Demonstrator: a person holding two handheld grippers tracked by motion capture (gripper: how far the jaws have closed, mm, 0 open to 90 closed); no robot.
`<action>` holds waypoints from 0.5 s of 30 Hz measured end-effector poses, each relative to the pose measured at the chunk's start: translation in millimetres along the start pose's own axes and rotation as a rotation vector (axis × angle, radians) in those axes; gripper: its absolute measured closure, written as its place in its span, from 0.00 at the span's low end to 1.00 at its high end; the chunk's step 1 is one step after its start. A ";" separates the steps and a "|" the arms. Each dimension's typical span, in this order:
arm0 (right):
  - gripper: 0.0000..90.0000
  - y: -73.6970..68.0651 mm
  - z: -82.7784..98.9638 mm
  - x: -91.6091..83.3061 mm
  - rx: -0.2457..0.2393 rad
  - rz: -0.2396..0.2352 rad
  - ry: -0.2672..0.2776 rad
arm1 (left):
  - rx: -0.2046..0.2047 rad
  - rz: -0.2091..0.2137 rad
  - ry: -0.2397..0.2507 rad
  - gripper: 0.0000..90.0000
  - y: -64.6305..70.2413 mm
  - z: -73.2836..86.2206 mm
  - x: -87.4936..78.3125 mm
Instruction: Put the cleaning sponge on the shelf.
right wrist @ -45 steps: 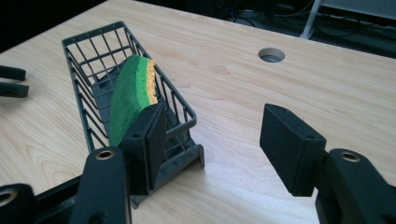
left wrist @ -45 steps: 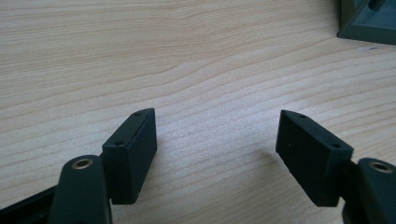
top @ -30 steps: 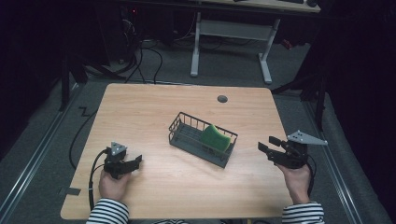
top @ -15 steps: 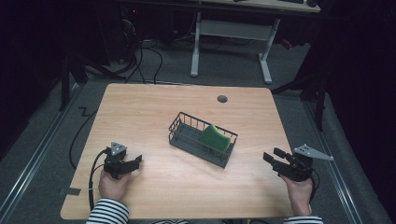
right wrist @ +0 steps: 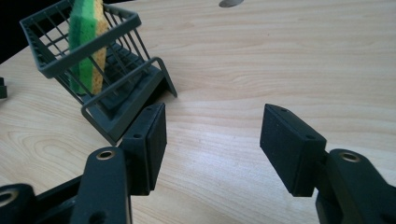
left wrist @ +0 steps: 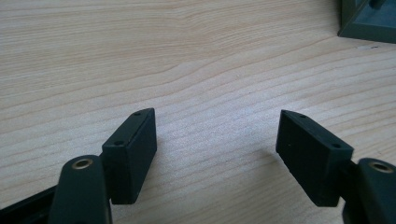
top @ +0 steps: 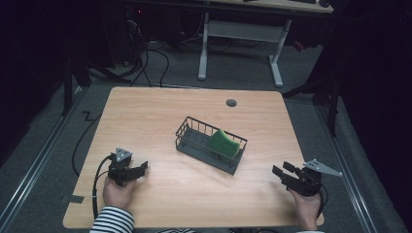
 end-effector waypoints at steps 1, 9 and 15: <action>0.46 -0.1 1.3 2.4 0.003 -0.003 -0.002 | 0.000 0.000 0.000 0.33 0.0 0.0 0.0; 0.46 -6.8 10.0 25.6 -0.038 0.041 -0.057 | 0.001 0.000 -0.001 0.33 0.1 0.0 0.0; 0.46 -9.0 17.1 38.6 -0.066 0.081 -0.104 | 0.000 -0.001 0.001 0.33 0.0 0.0 0.1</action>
Point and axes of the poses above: each handheld gripper's, and its own axes: x roughly forward along the jaws, z roughly out of its underside, y roughly to its right, the point moved 1 cm from there along x, roughly forward along the jaws, and after that the axes turned 5 degrees about -y, right-handed, at the moved point
